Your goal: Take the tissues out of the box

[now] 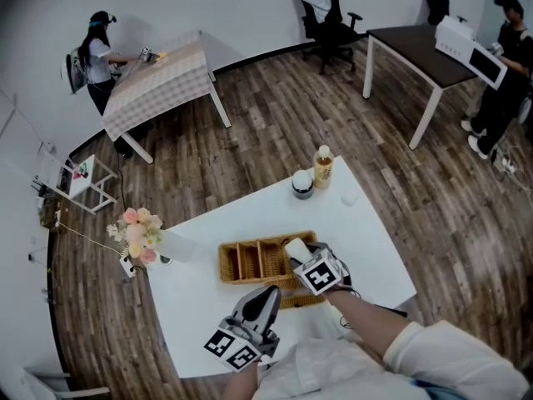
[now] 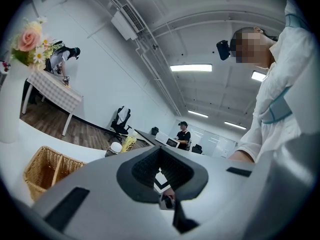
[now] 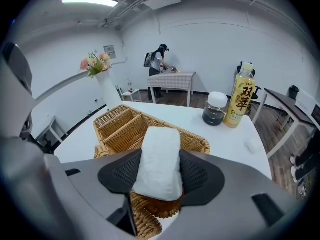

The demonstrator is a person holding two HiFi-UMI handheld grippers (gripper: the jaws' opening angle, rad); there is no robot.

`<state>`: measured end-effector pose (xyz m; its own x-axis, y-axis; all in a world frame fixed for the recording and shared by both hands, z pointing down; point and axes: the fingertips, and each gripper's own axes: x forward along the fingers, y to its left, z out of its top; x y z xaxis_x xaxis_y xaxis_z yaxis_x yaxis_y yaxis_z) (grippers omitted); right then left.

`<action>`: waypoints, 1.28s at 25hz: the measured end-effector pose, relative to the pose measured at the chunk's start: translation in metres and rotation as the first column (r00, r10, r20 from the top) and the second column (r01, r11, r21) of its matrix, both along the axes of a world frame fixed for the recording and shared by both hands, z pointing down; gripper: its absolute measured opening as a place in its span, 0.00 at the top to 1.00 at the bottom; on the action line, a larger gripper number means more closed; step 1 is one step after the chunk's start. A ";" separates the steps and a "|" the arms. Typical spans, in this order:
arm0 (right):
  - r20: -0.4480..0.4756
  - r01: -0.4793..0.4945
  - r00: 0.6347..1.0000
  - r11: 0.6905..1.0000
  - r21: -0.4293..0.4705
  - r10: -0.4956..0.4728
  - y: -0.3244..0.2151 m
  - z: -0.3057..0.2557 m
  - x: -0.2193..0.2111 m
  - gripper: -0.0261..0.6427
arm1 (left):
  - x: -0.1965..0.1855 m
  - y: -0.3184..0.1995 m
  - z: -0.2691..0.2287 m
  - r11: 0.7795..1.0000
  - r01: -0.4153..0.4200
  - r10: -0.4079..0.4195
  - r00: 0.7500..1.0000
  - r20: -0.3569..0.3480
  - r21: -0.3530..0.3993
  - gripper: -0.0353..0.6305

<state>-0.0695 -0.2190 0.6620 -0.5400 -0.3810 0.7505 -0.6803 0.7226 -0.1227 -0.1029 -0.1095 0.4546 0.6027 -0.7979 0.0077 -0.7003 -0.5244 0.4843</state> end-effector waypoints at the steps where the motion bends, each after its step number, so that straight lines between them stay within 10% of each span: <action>1: 0.008 0.003 1.000 1.000 0.010 -0.003 -0.001 -0.004 0.000 0.58 | -0.001 0.000 0.000 1.000 0.003 -0.003 1.000 0.000 -0.001 0.95; 23: 0.313 -0.097 0.946 0.994 0.043 0.079 -0.006 -0.099 0.015 0.59 | 0.011 -0.004 -0.001 1.000 -0.012 0.012 1.000 -0.006 0.012 0.95; 32: 0.572 -0.098 0.819 0.993 0.068 0.042 -0.006 -0.163 0.015 0.58 | 0.010 -0.007 -0.006 1.000 -0.007 0.007 1.000 -0.002 0.021 0.95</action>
